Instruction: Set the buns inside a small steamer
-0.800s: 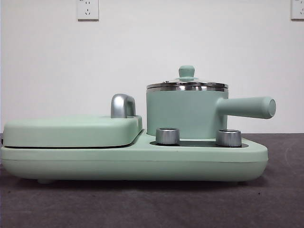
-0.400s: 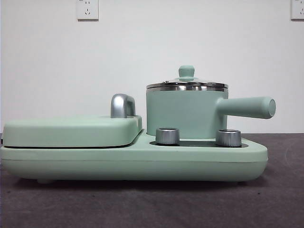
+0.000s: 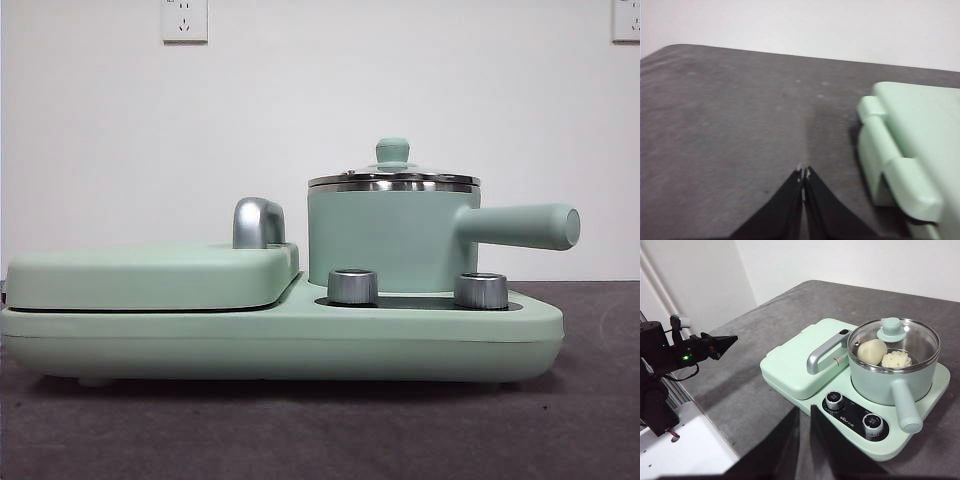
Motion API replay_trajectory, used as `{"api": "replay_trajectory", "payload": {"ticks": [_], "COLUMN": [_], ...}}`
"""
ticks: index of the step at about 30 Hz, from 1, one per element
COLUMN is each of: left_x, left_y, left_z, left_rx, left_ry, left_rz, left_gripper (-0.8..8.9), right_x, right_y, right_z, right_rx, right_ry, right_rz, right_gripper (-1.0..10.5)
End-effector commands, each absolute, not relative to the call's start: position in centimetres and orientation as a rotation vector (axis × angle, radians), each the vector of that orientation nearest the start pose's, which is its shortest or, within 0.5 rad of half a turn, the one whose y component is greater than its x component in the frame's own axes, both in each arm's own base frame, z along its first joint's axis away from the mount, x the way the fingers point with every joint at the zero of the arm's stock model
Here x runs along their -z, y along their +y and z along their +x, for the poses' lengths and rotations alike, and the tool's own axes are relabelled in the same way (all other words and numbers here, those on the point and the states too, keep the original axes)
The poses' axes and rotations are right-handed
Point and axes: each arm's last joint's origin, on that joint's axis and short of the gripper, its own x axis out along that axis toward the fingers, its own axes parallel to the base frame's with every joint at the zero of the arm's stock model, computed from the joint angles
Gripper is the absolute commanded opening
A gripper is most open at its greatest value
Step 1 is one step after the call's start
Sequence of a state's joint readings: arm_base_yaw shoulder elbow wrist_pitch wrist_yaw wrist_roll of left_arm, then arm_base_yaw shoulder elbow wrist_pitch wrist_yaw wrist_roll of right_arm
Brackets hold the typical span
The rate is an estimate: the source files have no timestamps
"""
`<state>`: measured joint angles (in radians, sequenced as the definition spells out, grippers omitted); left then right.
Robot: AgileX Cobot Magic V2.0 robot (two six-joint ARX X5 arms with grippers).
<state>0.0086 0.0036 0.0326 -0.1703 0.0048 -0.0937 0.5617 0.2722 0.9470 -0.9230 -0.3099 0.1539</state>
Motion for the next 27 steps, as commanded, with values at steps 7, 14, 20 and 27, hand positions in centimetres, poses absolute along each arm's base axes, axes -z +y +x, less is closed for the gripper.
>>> {"api": "replay_trajectory", "payload": {"ticks": [7,14,20,27], "left_x": [-14.94,-14.96,-14.96,-14.96], "left_y": [0.14,0.14,0.14,0.14], "left_z": [9.56,9.55,9.55,9.55], "left_rx": [-0.023,-0.023,-0.023,-0.023], "left_ry": [0.179,0.179,0.179,0.179], "left_rz": [-0.005,-0.005,-0.005,-0.005], "left_gripper": [0.07,0.07,0.07,0.07], "right_x": [-35.41,-35.41,-35.41,-35.41], "right_y": [1.31,1.32,1.31,1.31], "right_z": [0.43,0.43,0.43,0.43], "right_rx": [-0.852,-0.852,-0.852,-0.852], "right_ry": [0.297,0.297,0.297,0.297], "right_rz": [0.105,0.105,0.105,0.105], "right_gripper": [0.3,0.3,0.3,0.3]}}
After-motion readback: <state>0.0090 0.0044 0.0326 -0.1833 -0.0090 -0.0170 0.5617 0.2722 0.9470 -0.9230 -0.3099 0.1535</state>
